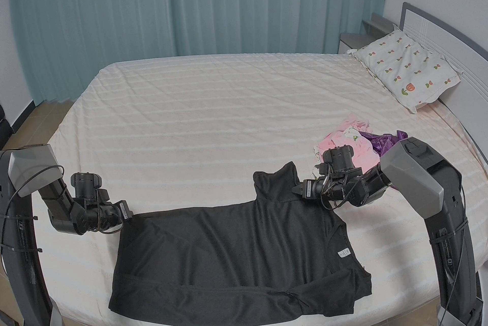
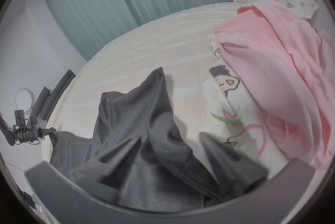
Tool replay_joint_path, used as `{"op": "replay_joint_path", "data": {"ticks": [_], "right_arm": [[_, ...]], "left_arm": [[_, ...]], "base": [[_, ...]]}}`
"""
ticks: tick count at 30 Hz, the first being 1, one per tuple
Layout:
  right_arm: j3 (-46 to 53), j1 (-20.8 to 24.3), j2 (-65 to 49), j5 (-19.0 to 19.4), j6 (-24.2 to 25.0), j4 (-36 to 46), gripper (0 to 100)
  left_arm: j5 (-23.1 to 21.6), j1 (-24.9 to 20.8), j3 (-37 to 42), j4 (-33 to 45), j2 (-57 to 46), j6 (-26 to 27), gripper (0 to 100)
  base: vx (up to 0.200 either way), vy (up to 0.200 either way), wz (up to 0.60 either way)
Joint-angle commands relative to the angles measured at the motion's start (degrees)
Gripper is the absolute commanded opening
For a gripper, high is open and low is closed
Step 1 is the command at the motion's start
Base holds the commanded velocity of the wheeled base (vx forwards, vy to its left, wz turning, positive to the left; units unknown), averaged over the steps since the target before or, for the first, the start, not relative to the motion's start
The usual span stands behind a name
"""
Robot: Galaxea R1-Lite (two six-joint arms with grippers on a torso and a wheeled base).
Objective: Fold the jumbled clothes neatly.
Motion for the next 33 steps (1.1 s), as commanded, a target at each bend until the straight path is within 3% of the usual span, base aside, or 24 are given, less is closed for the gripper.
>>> {"op": "replay_joint_path", "data": {"ticks": [1, 10, 13, 17, 19, 20, 26, 33], "right_arm": [[-0.35, -0.61, 0.49, -0.06, 0.18, -0.56, 0], [3.08, -3.43, -3.03, 2.49, 1.76, -1.61, 0], [8.44, -4.74, -5.84, 6.89, 2.03, -7.41, 0], [11.25, -5.10, -6.37, 9.09, 5.10, -14.44, 0], [11.25, -5.10, -6.37, 9.09, 5.10, -14.44, 0], [12.57, -5.10, -5.93, 9.35, 6.86, -19.54, 0], [12.92, -4.30, -3.73, 9.17, 6.34, -25.52, 0], [13.54, -4.83, -4.35, 9.17, 6.34, -26.05, 0]], "left_arm": [[-0.01, 0.01, -0.08, 0.00, 0.20, -0.01, 0], [0.08, 0.28, -0.61, 0.00, -0.06, -0.01, 0], [0.08, 0.36, -0.69, 0.00, -0.33, 0.08, 0], [1.13, 0.45, -0.96, -0.09, -0.76, -0.01, 0], [1.13, 0.45, -0.96, -0.09, -0.76, -0.01, 0], [1.39, 0.89, -0.96, -0.18, -2.52, -1.15, 0], [1.04, 2.91, -0.78, -0.18, -4.37, -1.94, 0], [1.04, 3.70, -0.25, 0.00, -5.16, -1.94, 0]], "base": [[0.000, 0.000, 0.00], [0.000, 0.000, 0.00], [0.000, 0.000, 0.00], [0.000, 0.000, 0.00], [0.000, 0.000, 0.00], [0.000, 0.000, 0.00], [0.000, 0.000, 0.00], [0.000, 0.000, 0.00]]}}
